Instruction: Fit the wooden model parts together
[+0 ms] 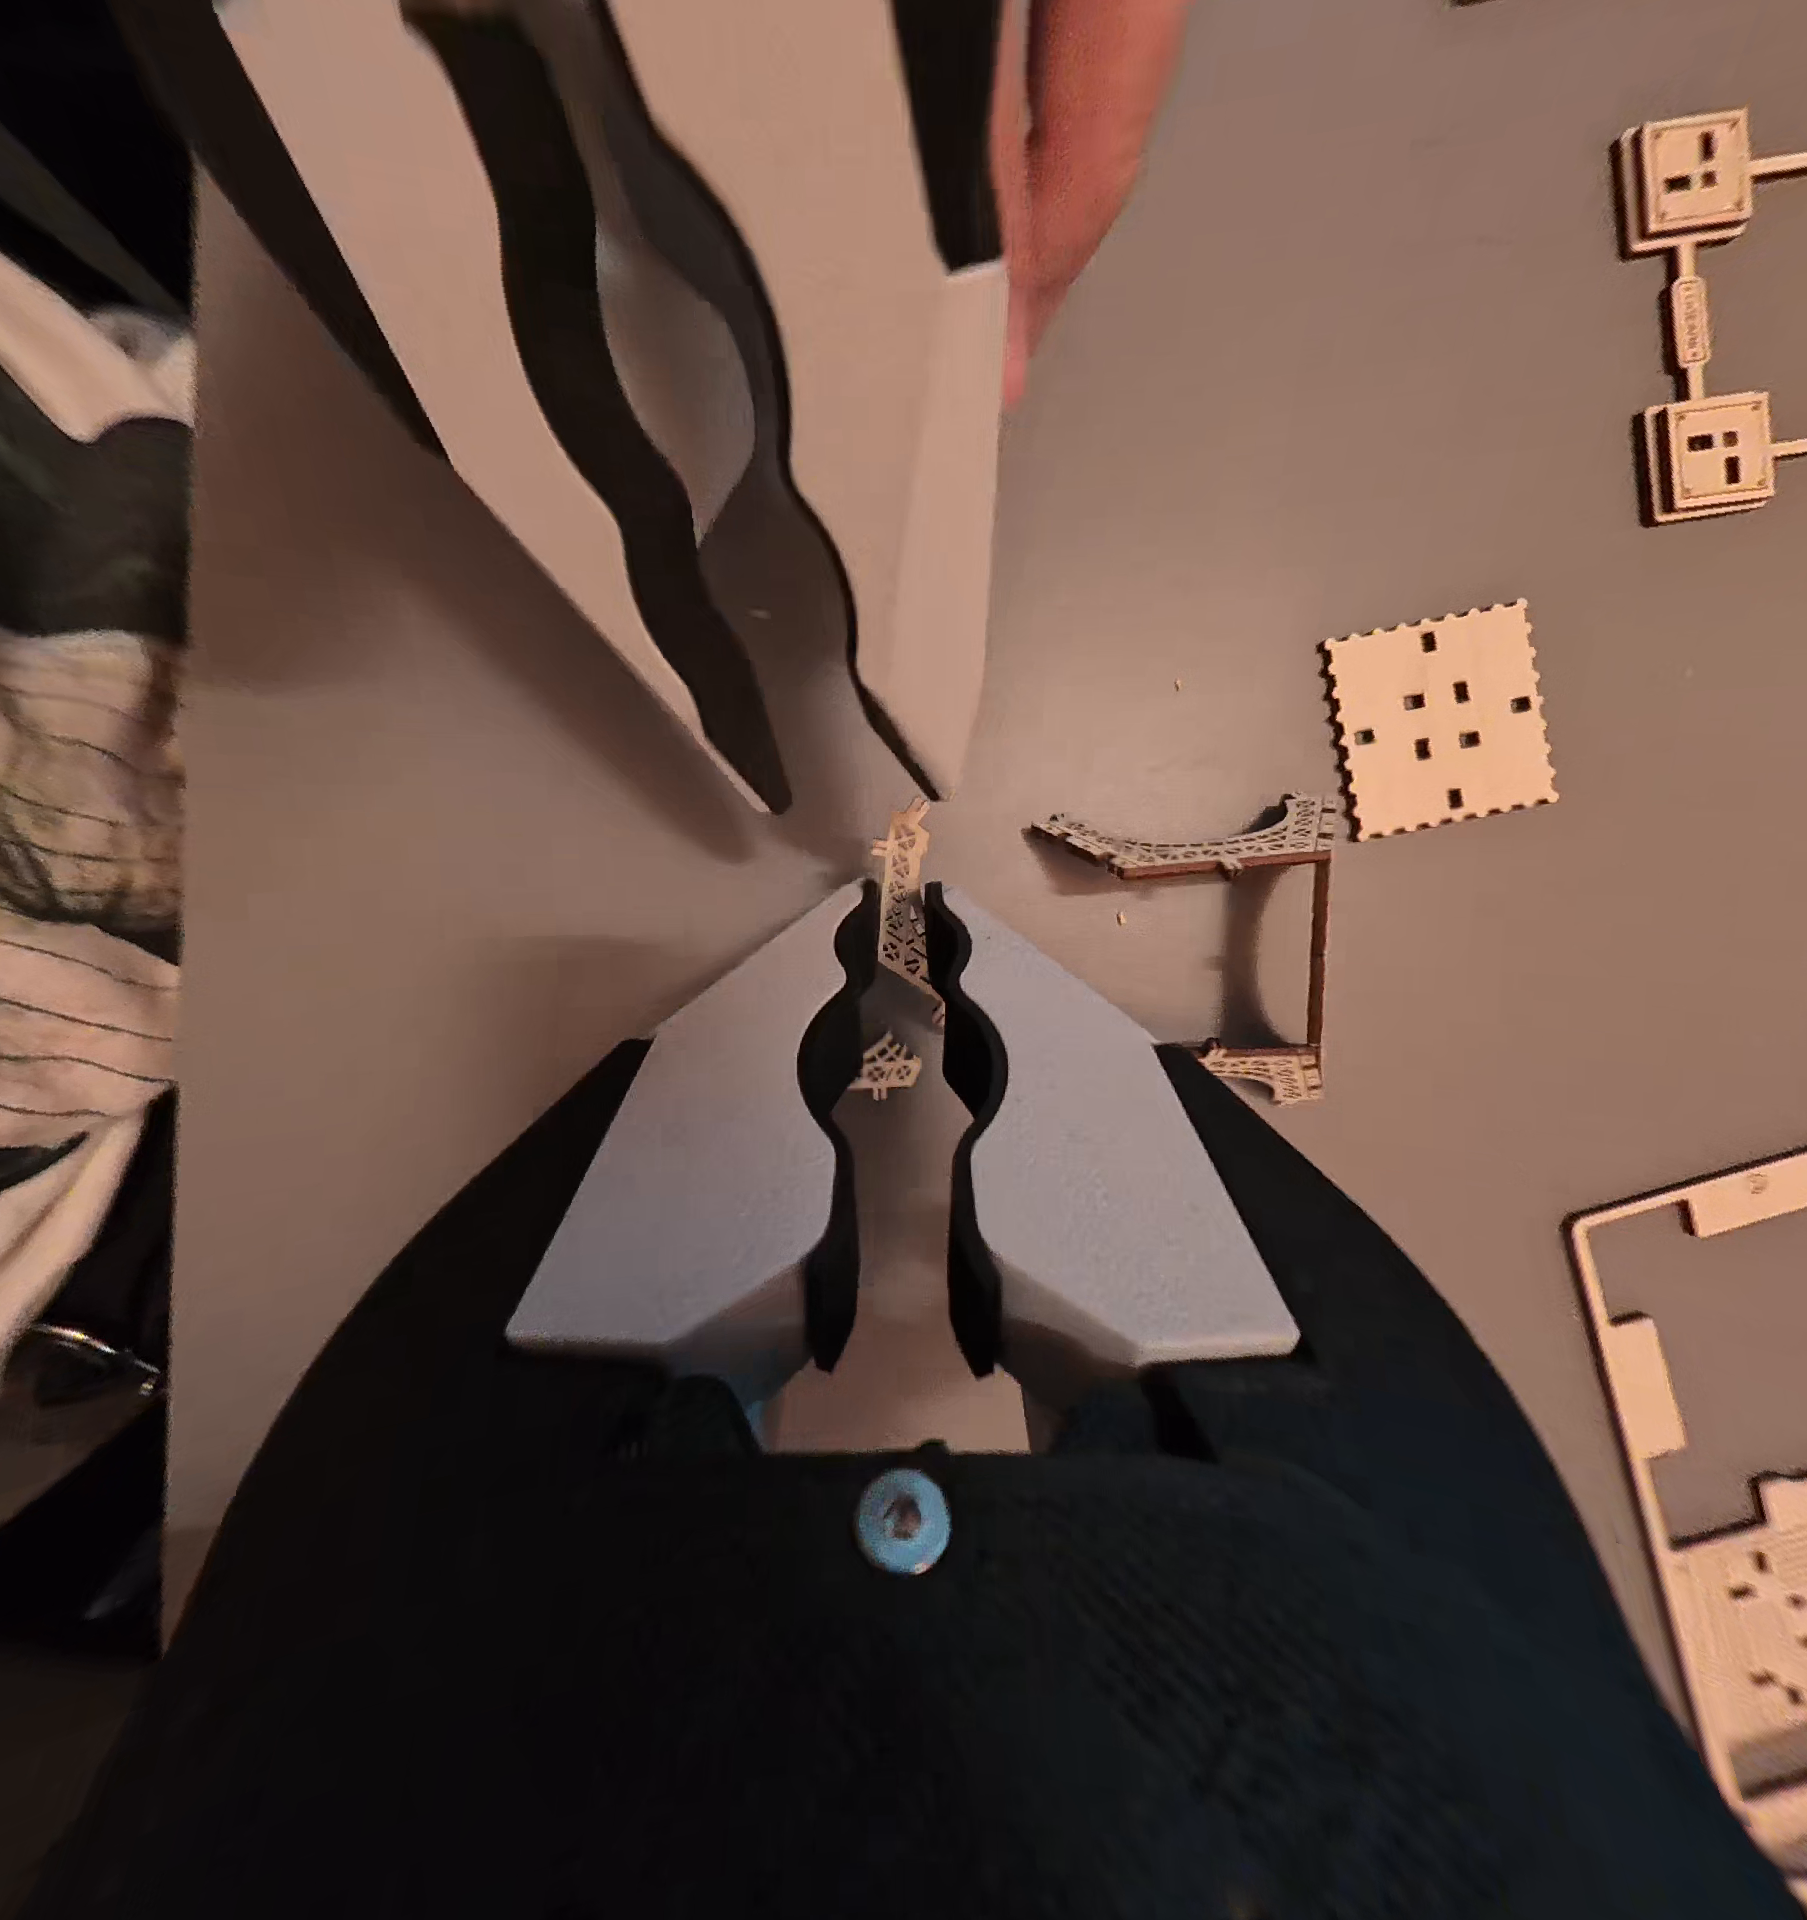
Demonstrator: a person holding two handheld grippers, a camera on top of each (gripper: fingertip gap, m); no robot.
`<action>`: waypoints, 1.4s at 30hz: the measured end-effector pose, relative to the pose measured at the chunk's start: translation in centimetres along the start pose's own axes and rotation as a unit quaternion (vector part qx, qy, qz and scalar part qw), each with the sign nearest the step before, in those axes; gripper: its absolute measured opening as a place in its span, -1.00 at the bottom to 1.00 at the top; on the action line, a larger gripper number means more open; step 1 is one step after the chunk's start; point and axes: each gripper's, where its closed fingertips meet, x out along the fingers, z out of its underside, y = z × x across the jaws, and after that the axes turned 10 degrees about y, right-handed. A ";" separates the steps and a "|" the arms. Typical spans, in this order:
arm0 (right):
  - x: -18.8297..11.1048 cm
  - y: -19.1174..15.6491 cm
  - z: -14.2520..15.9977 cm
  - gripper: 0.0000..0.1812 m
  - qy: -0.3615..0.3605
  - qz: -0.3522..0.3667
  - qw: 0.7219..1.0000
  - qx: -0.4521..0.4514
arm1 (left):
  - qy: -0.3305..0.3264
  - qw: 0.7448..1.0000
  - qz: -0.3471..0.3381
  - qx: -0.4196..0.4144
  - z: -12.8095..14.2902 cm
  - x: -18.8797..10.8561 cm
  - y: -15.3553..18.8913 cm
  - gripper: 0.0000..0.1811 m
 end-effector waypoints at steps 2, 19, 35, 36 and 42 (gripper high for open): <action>-0.2 -0.2 -0.6 -0.94 0.032 -0.014 0.999 0.025 | -0.001 1.000 -0.007 0.029 0.0 0.2 -0.1 -0.71; -4.0 1.4 -2.5 -0.69 0.175 0.070 0.982 0.023 | 0.041 0.998 -0.049 -0.002 0.1 0.2 -2.0 -0.90; -7.0 0.4 -6.2 -0.71 0.423 0.147 0.894 -0.005 | 0.314 0.886 0.013 -0.341 -5.8 -2.7 -4.3 -0.90; -6.9 0.2 -6.3 -0.72 0.430 0.142 0.891 -0.001 | 0.318 0.878 0.022 -0.357 -5.8 -2.7 -4.3 -0.90; -6.6 0.1 -6.3 -0.85 0.459 0.133 0.878 0.036 | 0.327 0.846 0.060 -0.418 -5.4 -2.7 -4.1 -0.91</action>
